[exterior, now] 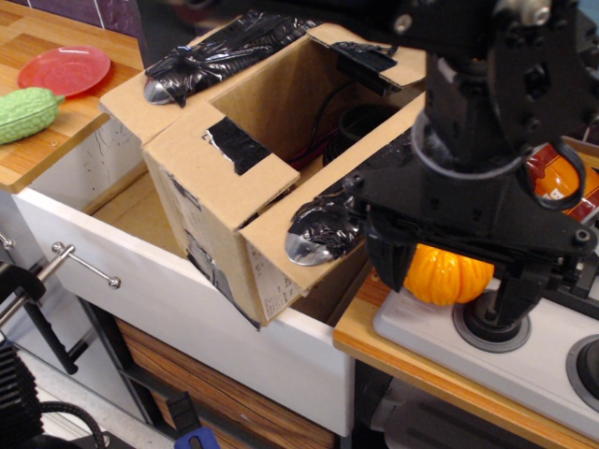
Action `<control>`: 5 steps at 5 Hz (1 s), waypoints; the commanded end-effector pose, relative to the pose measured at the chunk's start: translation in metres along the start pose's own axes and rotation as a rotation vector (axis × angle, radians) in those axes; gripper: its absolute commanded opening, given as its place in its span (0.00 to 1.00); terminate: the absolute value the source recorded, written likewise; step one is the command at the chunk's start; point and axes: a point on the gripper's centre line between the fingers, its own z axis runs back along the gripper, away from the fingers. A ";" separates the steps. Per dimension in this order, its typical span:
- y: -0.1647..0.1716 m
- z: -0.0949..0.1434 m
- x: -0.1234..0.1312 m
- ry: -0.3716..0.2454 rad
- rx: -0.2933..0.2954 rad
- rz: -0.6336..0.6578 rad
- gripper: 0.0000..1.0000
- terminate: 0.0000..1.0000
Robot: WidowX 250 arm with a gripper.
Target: Close small4fbox flaps
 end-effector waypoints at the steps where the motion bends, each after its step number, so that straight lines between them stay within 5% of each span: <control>1: 0.000 0.000 0.000 0.000 0.000 0.000 1.00 0.00; 5: 0.006 -0.053 0.004 -0.055 -0.036 0.014 1.00 0.00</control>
